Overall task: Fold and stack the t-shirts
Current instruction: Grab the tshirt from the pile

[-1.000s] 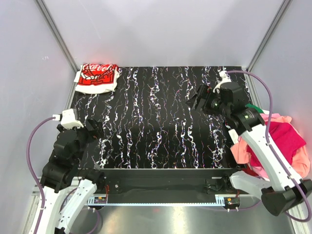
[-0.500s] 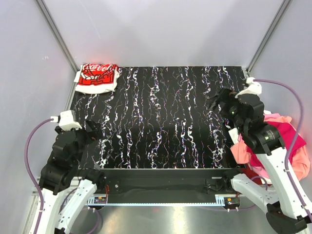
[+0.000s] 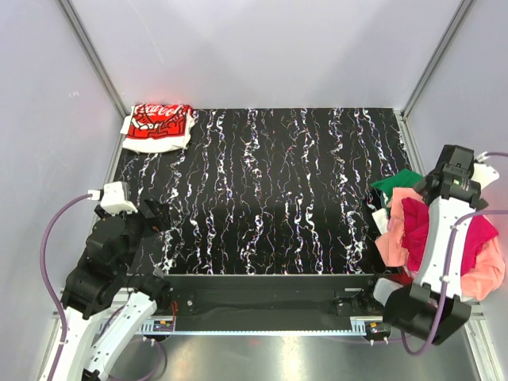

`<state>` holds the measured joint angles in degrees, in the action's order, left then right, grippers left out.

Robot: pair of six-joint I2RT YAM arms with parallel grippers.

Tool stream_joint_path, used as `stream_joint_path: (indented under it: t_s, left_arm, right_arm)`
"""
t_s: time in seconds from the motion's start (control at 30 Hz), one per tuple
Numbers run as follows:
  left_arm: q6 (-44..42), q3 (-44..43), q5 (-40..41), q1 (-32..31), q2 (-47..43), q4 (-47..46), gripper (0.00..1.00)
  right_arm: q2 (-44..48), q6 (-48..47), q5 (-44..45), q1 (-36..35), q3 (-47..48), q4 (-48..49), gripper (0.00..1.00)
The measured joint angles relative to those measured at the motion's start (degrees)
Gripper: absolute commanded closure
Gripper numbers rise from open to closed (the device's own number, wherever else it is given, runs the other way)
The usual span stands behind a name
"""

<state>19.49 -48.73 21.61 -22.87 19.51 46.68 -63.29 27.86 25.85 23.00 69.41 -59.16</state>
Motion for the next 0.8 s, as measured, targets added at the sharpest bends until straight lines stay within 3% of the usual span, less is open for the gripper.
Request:
stream_joint_path:
  t_s: [0.23,0.27,0.3,0.33,0.37,0.57,0.67,0.73,0.8]
  left_arm:
    - [0.00,0.24,0.20,-2.01,-0.04,-0.07,0.01]
    - [0.00,0.28,0.22,-2.08,-0.04,-0.04,0.01]
    - [0.00,0.42,0.22,-2.10,-0.04,-0.02,0.01]
    - [0.00,0.50,0.26,-2.10,-0.04,-0.02,0.01]
    - [0.00,0.57,0.31,-2.10,-0.04,-0.04,0.01]
    - [-0.02,0.57,0.35,-2.14,-0.04,-0.04,0.01]
    - [0.00,0.57,0.37,-2.14,-0.04,-0.02,0.01]
    - [0.00,0.57,0.37,-2.14,-0.02,-0.04,0.01]
    - [0.00,0.57,0.42,-2.14,-0.02,-0.04,0.01]
  right_arm:
    - [-1.97,1.57,-2.05,4.76,-8.44,1.88,0.00]
    - [-1.70,1.95,-2.45,4.92,-9.05,2.19,0.12]
    - [-1.53,2.23,-3.02,5.09,-9.33,2.45,0.52]
    - [-1.51,2.29,-3.37,5.31,-9.60,2.84,0.79]
    - [-1.51,2.51,-3.91,5.55,-9.94,3.21,0.99]
    - [0.63,3.76,-7.43,6.29,-10.62,3.96,1.00]
    - [2.29,5.97,-11.72,5.35,-5.42,1.31,1.00]
    - [1.18,8.76,-12.35,-0.85,1.99,-0.37,1.00]
    - [-3.65,11.67,-12.61,-14.25,14.03,-1.97,1.00]
